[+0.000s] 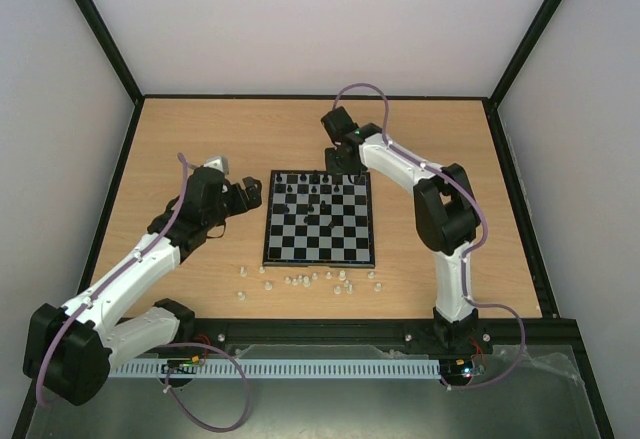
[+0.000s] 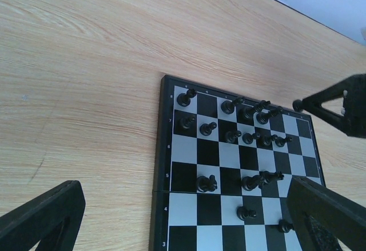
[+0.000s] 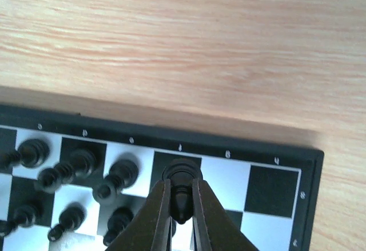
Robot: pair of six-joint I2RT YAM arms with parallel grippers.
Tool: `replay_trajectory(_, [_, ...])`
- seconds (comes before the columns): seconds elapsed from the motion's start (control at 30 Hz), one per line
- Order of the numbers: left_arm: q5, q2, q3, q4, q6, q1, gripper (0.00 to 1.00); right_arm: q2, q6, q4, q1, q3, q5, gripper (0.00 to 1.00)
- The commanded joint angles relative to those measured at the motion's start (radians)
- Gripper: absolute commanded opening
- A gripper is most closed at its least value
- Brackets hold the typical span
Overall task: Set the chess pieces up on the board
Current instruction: Place the chess piece on the chessboard.
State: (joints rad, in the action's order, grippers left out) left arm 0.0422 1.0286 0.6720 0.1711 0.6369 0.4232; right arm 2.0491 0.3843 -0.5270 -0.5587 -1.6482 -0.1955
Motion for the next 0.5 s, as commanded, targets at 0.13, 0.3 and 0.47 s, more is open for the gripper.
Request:
replay_trajectory(0.13, [-0.019, -0.003, -0.019, -0.022, -0.01, 0.002, 1.0, 0.1, -0.027, -0.139, -0.003, -0.142, 0.003, 0.06])
replay_trajectory(0.3, [-0.027, 0.003, -0.025, -0.031, -0.012, 0.002, 0.99, 0.124, -0.028, -0.142, -0.003, -0.143, 0.031, 0.06])
replay_trajectory(0.47, [-0.03, 0.006, -0.03, -0.036, -0.012, 0.002, 0.99, 0.139, -0.033, -0.143, -0.003, -0.136, 0.058, 0.06])
